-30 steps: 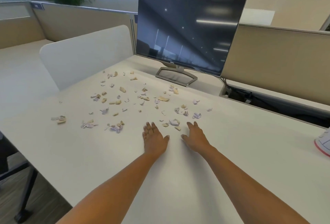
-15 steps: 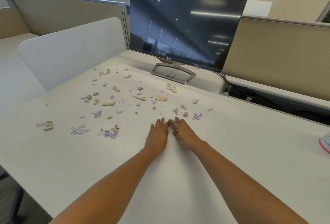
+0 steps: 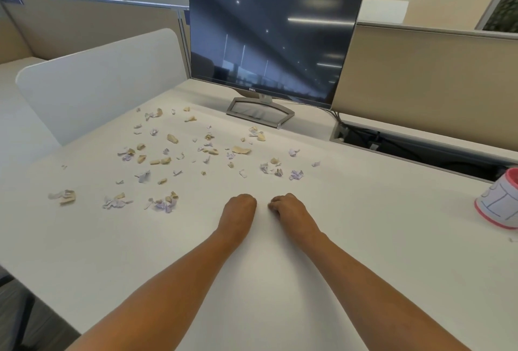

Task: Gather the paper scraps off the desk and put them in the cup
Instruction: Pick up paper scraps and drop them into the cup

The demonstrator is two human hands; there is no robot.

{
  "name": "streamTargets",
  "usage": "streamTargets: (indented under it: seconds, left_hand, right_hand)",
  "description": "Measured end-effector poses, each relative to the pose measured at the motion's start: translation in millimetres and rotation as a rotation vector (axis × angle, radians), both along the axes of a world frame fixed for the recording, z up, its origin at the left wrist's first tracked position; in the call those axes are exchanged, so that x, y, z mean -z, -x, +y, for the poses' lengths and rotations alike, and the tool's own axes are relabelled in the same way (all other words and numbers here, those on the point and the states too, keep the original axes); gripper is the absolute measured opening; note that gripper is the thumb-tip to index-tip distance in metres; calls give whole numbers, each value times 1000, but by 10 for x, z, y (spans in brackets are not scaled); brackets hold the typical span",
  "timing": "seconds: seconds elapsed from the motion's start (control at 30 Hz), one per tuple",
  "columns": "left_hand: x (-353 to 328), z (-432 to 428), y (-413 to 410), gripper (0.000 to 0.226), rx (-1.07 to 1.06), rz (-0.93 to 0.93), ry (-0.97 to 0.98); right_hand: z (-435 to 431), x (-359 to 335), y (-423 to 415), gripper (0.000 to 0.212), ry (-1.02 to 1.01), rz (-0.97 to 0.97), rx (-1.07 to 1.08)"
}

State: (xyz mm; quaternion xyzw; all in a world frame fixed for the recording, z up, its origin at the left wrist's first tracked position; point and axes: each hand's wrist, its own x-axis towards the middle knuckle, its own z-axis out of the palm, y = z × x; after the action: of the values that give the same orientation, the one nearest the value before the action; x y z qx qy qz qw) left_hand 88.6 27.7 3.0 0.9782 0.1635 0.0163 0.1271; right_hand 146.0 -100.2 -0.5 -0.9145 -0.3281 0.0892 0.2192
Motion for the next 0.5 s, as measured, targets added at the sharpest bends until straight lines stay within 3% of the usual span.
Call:
streamTargets:
  seconds: [0.13,0.2,0.37,0.5]
  left_hand:
    - [-21,-105,122,20,43,11,-117]
    - [-16,-146,176,32,51,7,-142]
    - [6,-238,283,17,27,-64,-45]
    - [0,-427,317,35,7,-177,38]
  right_hand:
    - [-174,-38,69,25,66,-61,-14]
    - [-289,-32,101,27,71,-60,7]
    - [-636,-89,171,25,55,-35,39]
    - [-1005,-176,180,25,17,-14,113]
